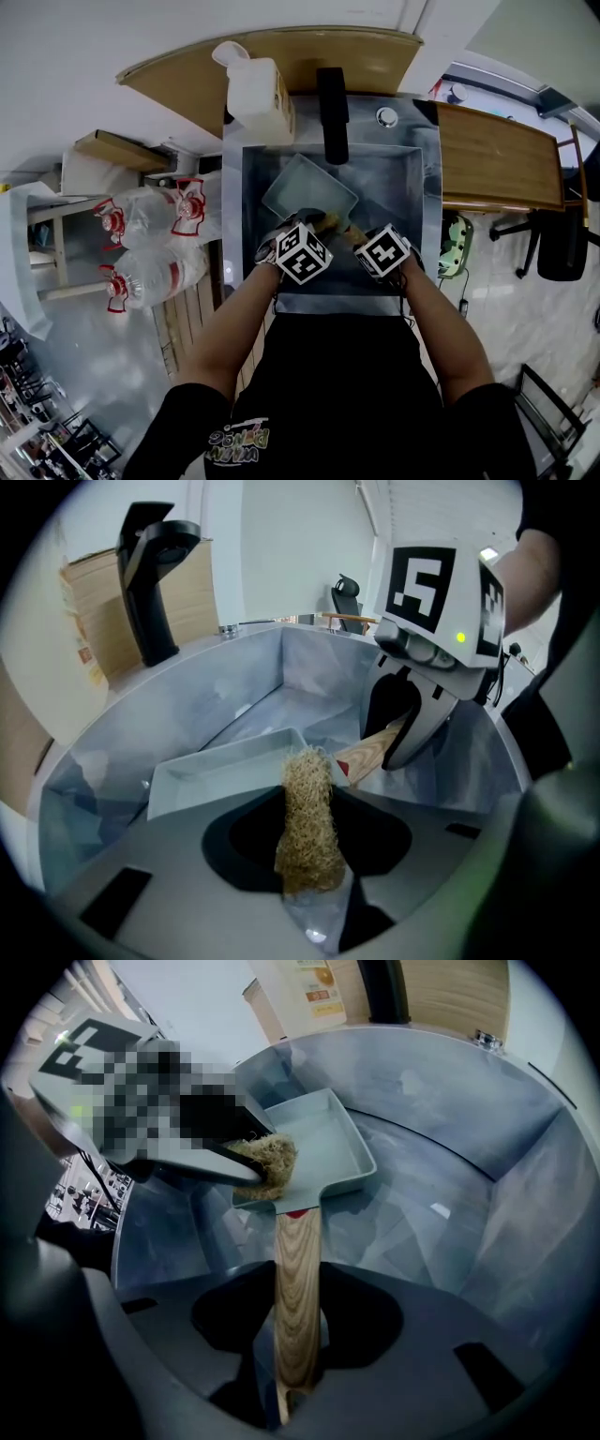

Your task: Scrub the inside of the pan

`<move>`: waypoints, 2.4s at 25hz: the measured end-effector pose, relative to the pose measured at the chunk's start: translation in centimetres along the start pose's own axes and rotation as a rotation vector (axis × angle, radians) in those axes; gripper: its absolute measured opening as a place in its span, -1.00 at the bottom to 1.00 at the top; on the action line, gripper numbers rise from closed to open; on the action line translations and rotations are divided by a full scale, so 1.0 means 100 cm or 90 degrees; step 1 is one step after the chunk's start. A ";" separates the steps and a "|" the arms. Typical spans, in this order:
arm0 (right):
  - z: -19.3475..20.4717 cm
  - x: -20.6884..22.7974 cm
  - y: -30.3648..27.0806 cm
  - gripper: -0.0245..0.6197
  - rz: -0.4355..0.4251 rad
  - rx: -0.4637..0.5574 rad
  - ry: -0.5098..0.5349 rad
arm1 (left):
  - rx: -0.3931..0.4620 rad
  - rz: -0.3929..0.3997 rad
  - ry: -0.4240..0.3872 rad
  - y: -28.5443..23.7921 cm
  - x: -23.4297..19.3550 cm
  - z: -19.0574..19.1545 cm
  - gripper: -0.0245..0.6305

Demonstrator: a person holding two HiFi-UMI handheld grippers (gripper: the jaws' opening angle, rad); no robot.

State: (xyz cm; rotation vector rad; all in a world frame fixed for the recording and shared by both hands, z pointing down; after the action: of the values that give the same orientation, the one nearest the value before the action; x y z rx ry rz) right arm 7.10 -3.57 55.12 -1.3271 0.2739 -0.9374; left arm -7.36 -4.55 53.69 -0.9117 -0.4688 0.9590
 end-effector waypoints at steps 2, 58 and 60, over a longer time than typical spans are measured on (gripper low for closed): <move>0.000 0.001 0.000 -0.45 -0.001 0.001 -0.001 | 0.006 -0.011 0.011 0.004 0.002 0.000 -0.49; 0.075 -0.118 0.207 -0.90 0.013 0.565 0.141 | 0.475 -0.336 0.283 0.244 0.212 0.013 -0.48; 0.079 -0.131 0.206 -0.90 0.023 0.570 0.136 | 0.482 -0.322 0.270 0.249 0.214 0.019 -0.48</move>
State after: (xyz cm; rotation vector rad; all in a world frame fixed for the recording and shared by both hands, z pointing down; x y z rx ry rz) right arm 12.83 10.35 34.34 -0.4004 0.0195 -0.9995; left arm -9.91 21.08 33.17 -0.2579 0.0504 0.3923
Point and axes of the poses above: the fingertips, and each gripper's own axes: y backward along the fingers, x to its right, z out of its underside, the point moved 10 cm from there along y, backward along the fingers, and after that the axes turned 3 degrees about x, right-handed, at the moved point
